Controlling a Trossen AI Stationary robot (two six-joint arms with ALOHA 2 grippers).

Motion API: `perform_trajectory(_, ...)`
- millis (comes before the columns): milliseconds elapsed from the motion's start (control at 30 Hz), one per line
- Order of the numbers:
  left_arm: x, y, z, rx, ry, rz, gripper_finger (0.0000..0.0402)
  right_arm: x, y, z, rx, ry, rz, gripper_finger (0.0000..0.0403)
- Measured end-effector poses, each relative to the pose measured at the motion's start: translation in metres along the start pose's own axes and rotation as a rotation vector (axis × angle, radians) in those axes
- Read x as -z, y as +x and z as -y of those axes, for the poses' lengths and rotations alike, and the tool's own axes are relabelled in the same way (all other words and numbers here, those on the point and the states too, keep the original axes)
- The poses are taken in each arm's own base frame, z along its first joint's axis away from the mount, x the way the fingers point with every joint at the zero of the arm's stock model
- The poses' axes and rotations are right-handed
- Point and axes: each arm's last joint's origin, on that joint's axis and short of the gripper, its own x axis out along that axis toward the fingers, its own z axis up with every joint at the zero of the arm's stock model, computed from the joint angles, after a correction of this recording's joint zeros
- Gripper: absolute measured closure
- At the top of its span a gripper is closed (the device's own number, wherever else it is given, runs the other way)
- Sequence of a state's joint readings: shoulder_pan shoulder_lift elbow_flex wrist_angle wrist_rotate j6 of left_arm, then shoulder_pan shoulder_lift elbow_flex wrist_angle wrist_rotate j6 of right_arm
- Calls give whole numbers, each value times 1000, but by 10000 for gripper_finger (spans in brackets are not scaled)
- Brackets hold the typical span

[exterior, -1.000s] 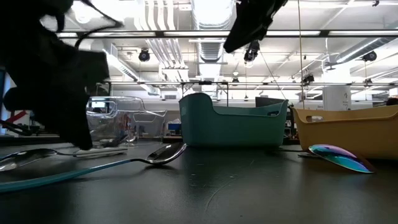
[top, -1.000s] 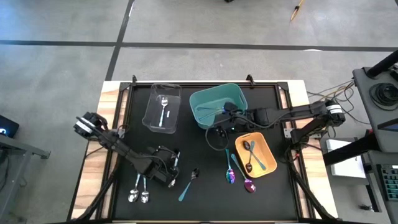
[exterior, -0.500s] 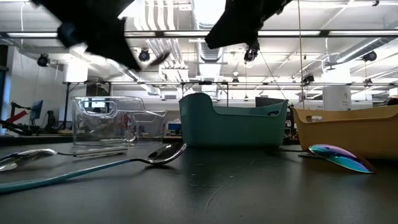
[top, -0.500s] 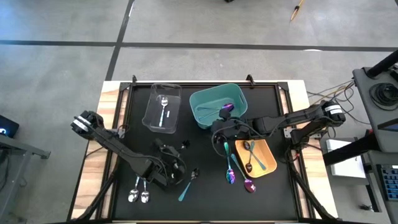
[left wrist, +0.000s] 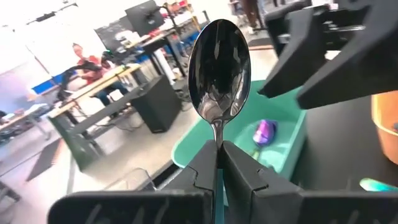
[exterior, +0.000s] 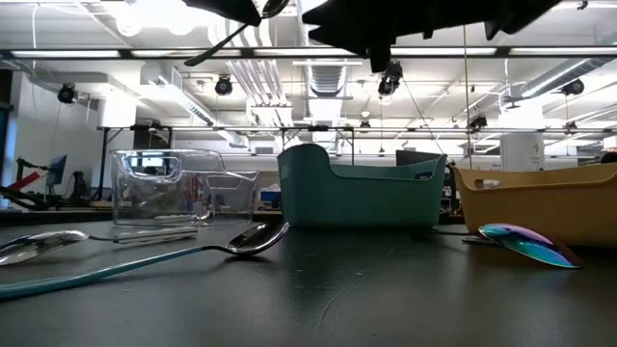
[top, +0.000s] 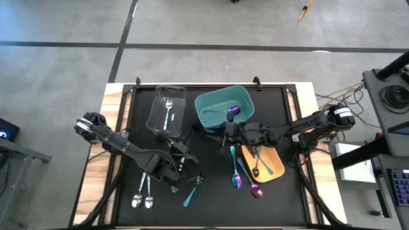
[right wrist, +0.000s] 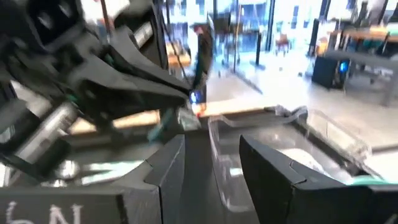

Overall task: Sort silverware by color (type)
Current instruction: Put the black spoon into the yellow bin

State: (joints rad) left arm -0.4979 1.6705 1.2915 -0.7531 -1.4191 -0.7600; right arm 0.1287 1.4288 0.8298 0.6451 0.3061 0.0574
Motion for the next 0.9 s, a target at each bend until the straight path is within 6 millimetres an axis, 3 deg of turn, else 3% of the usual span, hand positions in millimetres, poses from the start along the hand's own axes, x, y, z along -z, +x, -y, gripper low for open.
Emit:
perform_trajectory(367,-3,8,-1,-29,-25,1,402,-4,-4,1,4,5,116,257)
perform_trajectory(600,-1,8,2,64,52,-79,402,-3,-4,2,10,-73,106,257)
perform_trajectory(900,4,11,6,30,103,-61,401,-4,-4,2,-1,107,113,257)
